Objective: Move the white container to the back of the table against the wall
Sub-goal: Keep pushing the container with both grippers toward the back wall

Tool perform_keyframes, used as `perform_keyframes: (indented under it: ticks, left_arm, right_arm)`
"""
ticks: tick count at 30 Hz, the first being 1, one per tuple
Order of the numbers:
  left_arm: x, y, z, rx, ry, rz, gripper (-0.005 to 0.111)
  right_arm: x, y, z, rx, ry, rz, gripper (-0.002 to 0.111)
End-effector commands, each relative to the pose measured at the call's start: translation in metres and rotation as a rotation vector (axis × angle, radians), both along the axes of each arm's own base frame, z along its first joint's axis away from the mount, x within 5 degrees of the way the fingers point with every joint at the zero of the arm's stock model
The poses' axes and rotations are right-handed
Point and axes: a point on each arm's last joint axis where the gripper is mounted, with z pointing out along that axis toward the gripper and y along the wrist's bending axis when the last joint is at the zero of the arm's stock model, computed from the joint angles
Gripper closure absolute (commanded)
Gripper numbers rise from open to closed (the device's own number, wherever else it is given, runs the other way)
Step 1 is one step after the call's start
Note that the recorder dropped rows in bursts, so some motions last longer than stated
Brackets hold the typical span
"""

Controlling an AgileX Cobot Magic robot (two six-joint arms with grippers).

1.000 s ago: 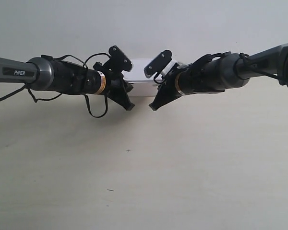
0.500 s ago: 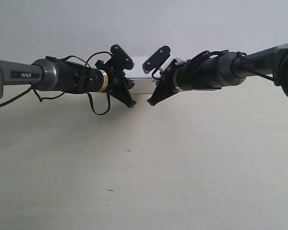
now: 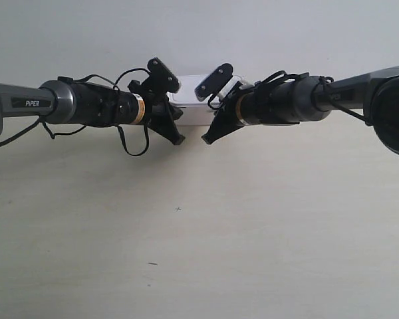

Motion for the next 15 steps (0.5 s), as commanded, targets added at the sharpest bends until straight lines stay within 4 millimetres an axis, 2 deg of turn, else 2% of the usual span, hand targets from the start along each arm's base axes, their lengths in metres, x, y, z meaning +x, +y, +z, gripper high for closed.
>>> perform_keyframes:
  ticks: [1,15]
  left_arm:
    - [0.002,0.001,0.005,-0.001,-0.018,-0.005,0.107]
    - [0.011,0.000,-0.006,-0.001,-0.031,0.000,0.107]
  right_arm:
    - [0.005,-0.001,-0.001,-0.005,-0.012,-0.006,0.108]
    - [0.013,0.003,-0.006,0.010,-0.026,-0.002,0.108]
